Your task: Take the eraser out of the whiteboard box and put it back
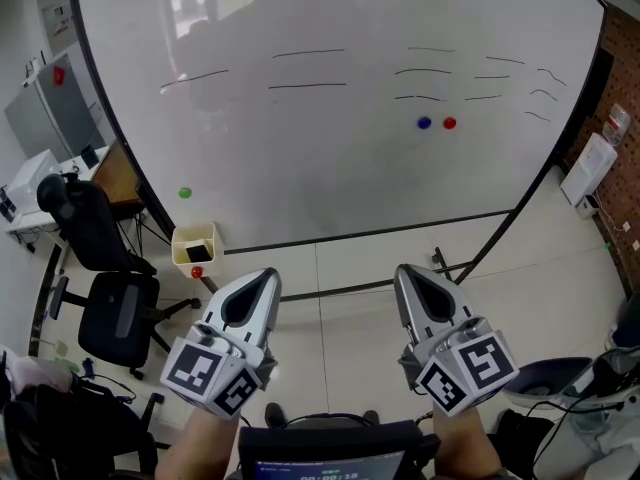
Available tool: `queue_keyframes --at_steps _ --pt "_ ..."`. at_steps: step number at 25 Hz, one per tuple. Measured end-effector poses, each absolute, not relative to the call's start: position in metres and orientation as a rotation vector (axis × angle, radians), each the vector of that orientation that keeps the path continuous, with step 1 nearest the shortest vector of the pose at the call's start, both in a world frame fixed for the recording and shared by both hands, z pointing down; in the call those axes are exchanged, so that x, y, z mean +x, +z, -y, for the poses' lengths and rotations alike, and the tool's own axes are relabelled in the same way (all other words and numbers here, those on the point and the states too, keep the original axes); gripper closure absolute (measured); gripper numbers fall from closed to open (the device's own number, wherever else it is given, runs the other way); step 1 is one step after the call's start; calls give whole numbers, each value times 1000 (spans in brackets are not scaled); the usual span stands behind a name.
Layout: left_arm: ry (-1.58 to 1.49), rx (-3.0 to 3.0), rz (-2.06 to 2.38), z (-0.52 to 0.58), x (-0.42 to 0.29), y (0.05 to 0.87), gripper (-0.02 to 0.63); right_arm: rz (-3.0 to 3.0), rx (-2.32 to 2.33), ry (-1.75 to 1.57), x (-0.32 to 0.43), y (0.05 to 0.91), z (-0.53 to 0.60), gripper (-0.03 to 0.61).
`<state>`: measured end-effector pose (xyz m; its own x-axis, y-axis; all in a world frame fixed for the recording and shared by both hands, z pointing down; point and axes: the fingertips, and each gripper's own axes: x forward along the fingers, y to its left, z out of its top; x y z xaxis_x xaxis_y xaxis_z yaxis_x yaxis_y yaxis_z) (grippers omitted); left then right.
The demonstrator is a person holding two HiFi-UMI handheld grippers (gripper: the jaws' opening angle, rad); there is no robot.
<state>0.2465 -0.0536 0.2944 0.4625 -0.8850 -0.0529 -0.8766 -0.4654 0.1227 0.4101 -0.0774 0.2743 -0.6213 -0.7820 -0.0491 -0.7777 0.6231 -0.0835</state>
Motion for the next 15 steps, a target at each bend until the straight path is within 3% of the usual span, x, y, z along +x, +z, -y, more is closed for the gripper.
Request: queue_keyframes --at_steps 15 --pt "-161 2629 1571 47 230 293 578 -2747 -1349 -89 397 273 72 566"
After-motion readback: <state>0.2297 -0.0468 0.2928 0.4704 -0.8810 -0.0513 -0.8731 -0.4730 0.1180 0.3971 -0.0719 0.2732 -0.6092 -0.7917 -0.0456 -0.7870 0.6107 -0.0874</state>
